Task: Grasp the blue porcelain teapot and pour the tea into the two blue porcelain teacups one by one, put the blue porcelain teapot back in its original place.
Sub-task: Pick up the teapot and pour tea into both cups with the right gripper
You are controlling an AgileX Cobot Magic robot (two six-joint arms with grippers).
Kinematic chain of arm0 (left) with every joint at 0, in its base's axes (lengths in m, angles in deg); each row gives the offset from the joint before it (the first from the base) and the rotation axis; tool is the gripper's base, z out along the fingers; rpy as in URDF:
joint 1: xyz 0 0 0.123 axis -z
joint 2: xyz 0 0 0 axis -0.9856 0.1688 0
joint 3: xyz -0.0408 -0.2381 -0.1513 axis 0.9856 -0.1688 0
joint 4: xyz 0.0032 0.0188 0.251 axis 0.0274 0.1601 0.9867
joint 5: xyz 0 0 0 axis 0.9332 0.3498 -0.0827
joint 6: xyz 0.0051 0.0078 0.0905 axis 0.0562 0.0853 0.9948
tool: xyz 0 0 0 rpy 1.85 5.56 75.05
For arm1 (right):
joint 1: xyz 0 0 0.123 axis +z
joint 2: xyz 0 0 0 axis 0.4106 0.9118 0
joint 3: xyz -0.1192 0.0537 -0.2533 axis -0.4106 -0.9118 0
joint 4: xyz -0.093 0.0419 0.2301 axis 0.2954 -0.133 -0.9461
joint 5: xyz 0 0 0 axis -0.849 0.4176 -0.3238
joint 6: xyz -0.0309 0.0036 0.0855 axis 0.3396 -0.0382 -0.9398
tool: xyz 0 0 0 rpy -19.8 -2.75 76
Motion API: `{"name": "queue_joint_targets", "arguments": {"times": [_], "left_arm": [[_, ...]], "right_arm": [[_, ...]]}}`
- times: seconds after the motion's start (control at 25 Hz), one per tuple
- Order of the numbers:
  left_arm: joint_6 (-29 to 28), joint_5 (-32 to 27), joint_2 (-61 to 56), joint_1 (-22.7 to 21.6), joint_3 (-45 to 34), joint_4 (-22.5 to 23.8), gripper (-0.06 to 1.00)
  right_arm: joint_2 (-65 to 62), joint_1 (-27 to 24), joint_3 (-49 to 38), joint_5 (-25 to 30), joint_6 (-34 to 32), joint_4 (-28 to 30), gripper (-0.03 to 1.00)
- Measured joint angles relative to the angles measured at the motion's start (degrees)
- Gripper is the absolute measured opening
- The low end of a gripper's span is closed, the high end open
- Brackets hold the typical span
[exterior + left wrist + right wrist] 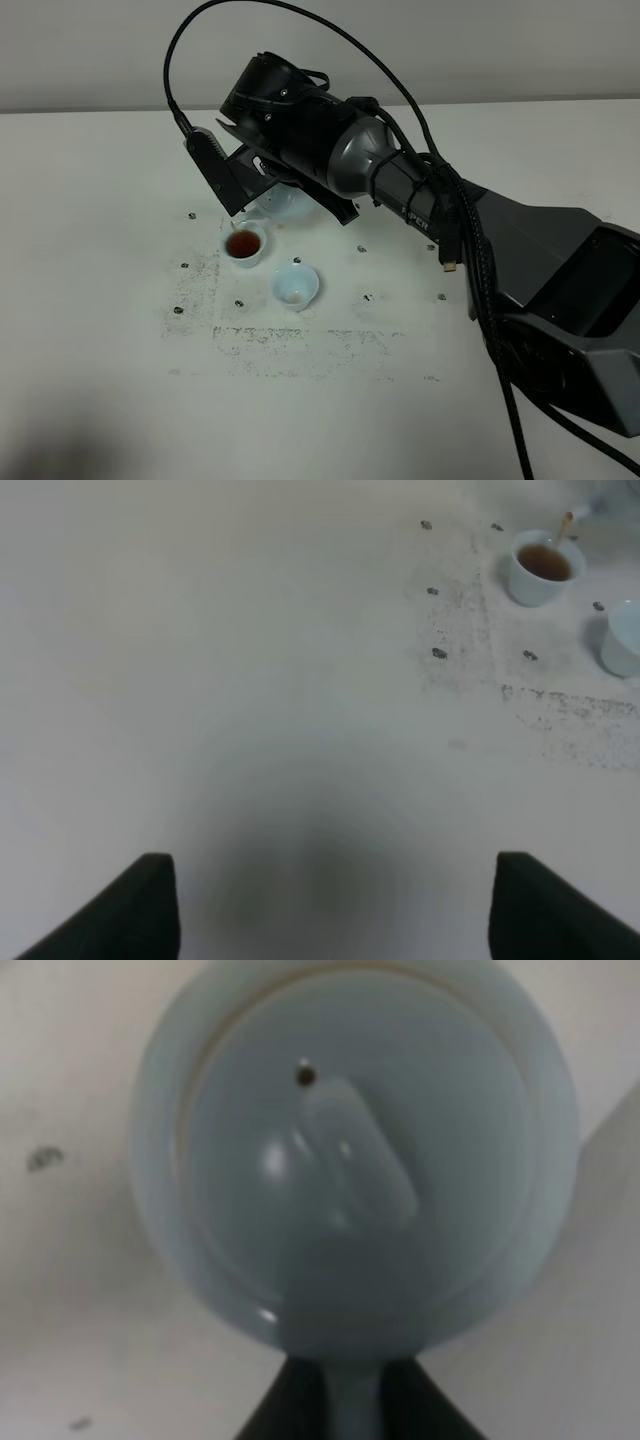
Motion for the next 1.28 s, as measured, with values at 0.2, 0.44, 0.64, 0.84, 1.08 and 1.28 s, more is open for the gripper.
{"name": "queue_joint_targets", "arguments": {"times": [0.2, 0.44, 0.64, 0.84, 1.08, 1.28], "left_arm": [[0.0, 0.0, 0.0, 0.0, 0.0, 0.0, 0.62], [0.0, 0.0, 0.0, 0.0, 0.0, 0.0, 0.62], [0.0, 0.0, 0.0, 0.0, 0.0, 0.0, 0.62], [0.0, 0.0, 0.0, 0.0, 0.0, 0.0, 0.62], [0.0, 0.0, 0.0, 0.0, 0.0, 0.0, 0.62], [0.0, 0.0, 0.0, 0.0, 0.0, 0.0, 0.62]], "right_arm": [[-0.11, -4.45, 0.0, 0.05, -0.04, -9.56, 0.04], [-2.03, -9.93, 0.0, 0.15, -0.07, -22.7, 0.04], [-2.69, -13.94, 0.06, 0.15, 0.1, -34.35, 0.04], [-2.69, -16.92, 0.06, 0.26, 0.85, -40.58, 0.04], [-0.85, -19.21, 0.06, 0.21, 0.85, -41.79, 0.04], [2.25, -19.58, 0.06, 0.21, 0.85, -42.92, 0.04]]}}
